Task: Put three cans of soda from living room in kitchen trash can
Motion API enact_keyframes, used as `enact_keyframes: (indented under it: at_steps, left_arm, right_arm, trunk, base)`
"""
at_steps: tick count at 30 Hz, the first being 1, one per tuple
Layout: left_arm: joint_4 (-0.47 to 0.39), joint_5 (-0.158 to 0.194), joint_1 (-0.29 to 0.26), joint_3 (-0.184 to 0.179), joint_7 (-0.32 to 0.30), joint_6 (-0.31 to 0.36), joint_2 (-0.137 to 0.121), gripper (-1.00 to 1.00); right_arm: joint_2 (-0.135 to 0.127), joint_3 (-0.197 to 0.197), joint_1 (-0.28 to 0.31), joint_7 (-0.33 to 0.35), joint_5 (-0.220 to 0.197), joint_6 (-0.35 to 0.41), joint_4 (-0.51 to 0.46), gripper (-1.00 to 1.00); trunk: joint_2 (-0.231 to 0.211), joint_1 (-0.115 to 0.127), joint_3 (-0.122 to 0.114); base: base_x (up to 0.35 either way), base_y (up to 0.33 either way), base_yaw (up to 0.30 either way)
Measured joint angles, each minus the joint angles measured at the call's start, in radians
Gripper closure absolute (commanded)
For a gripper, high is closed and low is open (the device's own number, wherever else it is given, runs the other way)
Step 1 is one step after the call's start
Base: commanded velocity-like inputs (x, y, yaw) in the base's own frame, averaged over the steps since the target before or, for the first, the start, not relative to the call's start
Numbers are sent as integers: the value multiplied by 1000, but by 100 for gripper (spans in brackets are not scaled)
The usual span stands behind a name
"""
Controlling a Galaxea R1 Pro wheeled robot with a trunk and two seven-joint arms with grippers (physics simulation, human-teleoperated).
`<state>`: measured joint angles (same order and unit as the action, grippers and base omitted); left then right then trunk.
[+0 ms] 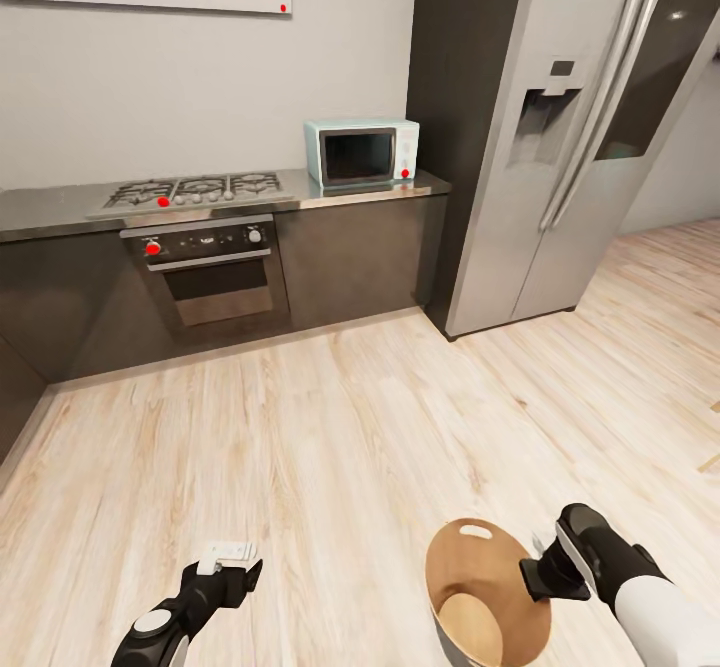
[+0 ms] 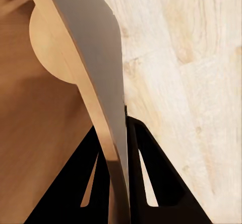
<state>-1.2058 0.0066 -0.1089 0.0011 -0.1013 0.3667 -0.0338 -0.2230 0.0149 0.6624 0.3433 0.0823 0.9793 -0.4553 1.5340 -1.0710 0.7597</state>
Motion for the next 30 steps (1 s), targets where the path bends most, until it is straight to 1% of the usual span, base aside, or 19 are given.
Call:
enact_keyframes:
  at_steps: [3, 4, 8, 12, 17, 21, 25, 30]
  left_arm:
    - [0, 0, 0, 0, 0, 0, 0, -100]
    - [0, 0, 0, -1, 0, 0, 0, -100]
    - [0, -1, 0, 0, 0, 0, 0, -100]
    - [0, 1, 0, -1, 0, 0, 0, -100]
    - [0, 0, 0, 0, 0, 0, 0, -100]
    - [0, -2, 0, 0, 0, 0, 0, -100]
    - [0, -1, 0, 0, 0, 0, 0, -100]
    - [0, -1, 0, 0, 0, 0, 0, -100]
  right_arm:
    - [0, -3, 0, 2, -32, 4, 0, 100]
    - [0, -3, 0, 2, -36, 5, 1, 100]
    - [1, 0, -1, 0, -10, 0, 1, 100]
    - [2, 0, -1, 1, -29, 3, 1, 100]
    - [3, 1, -1, 0, -13, 1, 3, 100]
    - [3, 0, -1, 1, -25, 3, 6, 100]
    - [3, 1, -1, 0, -17, 2, 7, 100]
    - [4, -1, -1, 0, -29, 3, 8, 100]
  trunk:
    - [0, 0, 0]
    - [0, 0, 0]
    - [0, 0, 0]
    - [0, 0, 0]
    - [0, 0, 0]
    - [0, 0, 0]
    - [0, 0, 0]
    - [0, 0, -1]
  base:
    - [0, 0, 0]
    - [0, 0, 0]
    - [0, 0, 0]
    - [0, 0, 0]
    - [0, 0, 0]
    - [0, 0, 0]
    - [0, 0, -2]
    - [0, 0, -124]
